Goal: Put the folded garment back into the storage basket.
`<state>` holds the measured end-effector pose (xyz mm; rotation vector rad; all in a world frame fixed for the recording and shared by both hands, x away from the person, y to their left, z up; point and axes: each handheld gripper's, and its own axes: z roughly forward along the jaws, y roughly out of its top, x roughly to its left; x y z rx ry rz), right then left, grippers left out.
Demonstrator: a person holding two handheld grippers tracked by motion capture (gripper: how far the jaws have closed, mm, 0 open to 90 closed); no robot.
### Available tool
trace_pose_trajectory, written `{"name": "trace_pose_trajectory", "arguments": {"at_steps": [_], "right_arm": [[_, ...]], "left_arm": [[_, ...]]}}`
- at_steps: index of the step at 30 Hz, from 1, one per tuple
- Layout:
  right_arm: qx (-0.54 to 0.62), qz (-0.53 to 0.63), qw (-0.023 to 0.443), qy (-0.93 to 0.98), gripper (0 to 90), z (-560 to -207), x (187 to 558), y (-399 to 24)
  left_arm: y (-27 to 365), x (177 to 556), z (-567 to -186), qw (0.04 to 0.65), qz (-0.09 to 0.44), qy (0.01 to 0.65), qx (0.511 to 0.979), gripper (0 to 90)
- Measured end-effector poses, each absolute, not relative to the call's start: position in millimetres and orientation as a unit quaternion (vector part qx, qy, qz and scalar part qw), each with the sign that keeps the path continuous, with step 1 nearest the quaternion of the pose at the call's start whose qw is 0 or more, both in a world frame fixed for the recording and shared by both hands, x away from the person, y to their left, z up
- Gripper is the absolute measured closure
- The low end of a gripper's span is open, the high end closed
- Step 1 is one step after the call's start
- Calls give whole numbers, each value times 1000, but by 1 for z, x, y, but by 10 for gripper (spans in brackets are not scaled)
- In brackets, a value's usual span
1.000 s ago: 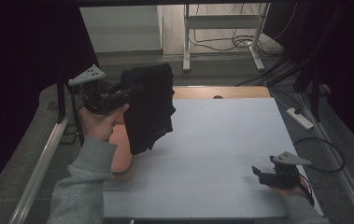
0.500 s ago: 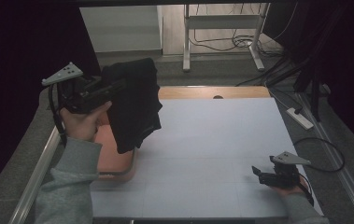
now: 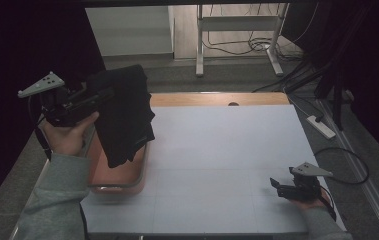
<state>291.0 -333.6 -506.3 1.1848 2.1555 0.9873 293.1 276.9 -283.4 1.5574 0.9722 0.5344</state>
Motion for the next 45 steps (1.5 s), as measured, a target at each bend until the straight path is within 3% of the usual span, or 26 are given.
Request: {"name": "trace_pose_trajectory", "arguments": {"at_steps": [18,45], "right_arm": [[434,359,243,790,177,-507,292,-333],[434,358,243,790,178,-507,291,-333]], "left_arm": [[299,284,-296,563,231,429,667,618],[286,307,-357,511,178,449,711,616]]}}
